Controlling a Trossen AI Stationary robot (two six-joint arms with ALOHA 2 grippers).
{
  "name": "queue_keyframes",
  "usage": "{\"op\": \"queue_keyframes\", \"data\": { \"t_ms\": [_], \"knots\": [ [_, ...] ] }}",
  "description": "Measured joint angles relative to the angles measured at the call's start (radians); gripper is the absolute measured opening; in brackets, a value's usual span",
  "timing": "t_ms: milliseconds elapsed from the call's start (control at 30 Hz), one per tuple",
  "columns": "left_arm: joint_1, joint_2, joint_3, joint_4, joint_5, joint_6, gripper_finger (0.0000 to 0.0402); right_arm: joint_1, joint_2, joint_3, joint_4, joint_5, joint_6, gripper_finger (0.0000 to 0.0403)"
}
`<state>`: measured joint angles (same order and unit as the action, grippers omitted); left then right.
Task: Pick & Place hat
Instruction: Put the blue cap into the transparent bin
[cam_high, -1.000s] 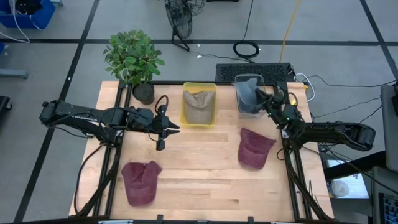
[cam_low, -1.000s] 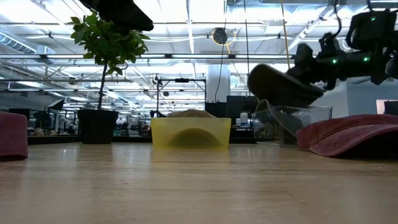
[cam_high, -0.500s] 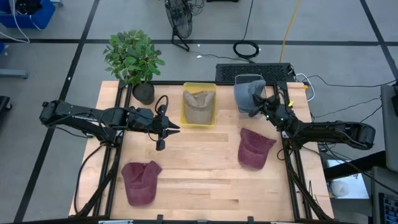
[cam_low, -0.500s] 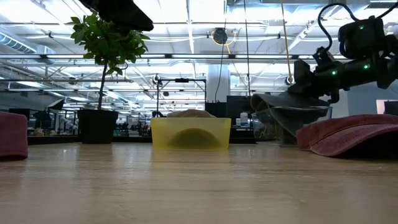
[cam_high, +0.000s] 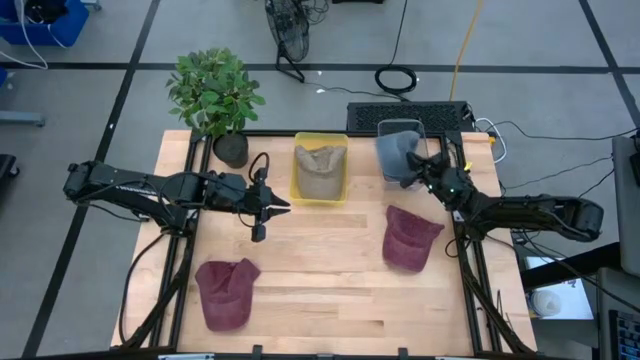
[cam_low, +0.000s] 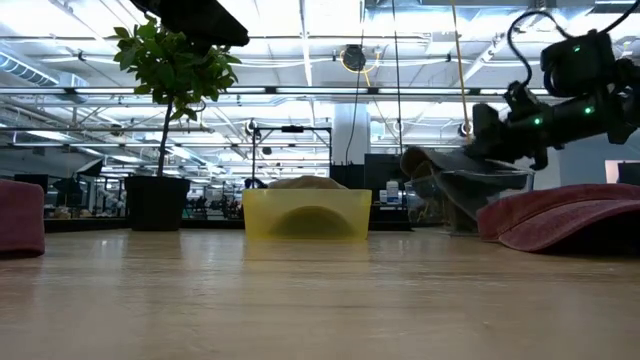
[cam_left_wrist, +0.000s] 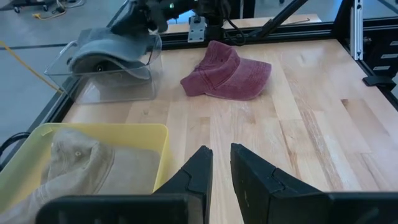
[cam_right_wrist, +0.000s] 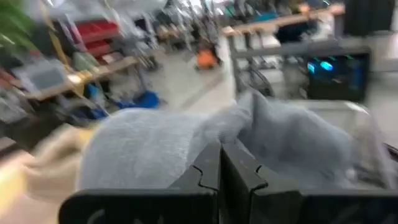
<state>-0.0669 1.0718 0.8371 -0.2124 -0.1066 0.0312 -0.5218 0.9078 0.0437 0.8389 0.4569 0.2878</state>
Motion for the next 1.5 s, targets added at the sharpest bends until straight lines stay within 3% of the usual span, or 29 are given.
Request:
{"op": "queue_keyframes", "data": {
  "t_ms": [333, 567, 900, 1100, 1233, 1400, 1500],
  "knots": [
    [0.000, 0.000, 0.000, 0.000, 0.000, 0.001, 0.0065, -0.067, 0.003, 0.000, -0.087, 0.038, 0.118, 0.0008],
    [0.000, 0.000, 0.000, 0.000, 0.000, 0.000, 0.0065, -0.084, 0.003, 0.000, -0.111, -0.046, 0.190, 0.0035],
    [0.000, 0.000, 0.000, -0.001, 0.000, -0.002, 0.0065, -0.080, 0.000, 0.000, 0.169, -0.097, 0.114, 0.0075],
    [0.000, 0.000, 0.000, -0.015, 0.000, -0.008, 0.0065, -0.078, -0.001, 0.000, 0.211, -0.096, 0.076, 0.0075],
    [0.000, 0.000, 0.000, -0.019, 0.000, -0.009, 0.0065, -0.060, -0.001, 0.004, 0.257, -0.173, 0.080, 0.0067],
    [0.000, 0.000, 0.000, -0.009, -0.005, -0.005, 0.0065, 0.000, 0.000, 0.046, 0.136, -0.275, 0.077, 0.0055],
    [0.000, 0.000, 0.000, 0.005, -0.008, -0.003, 0.0065, 0.065, 0.004, 0.109, 0.007, -0.245, -0.003, 0.0056]
  ]
}}
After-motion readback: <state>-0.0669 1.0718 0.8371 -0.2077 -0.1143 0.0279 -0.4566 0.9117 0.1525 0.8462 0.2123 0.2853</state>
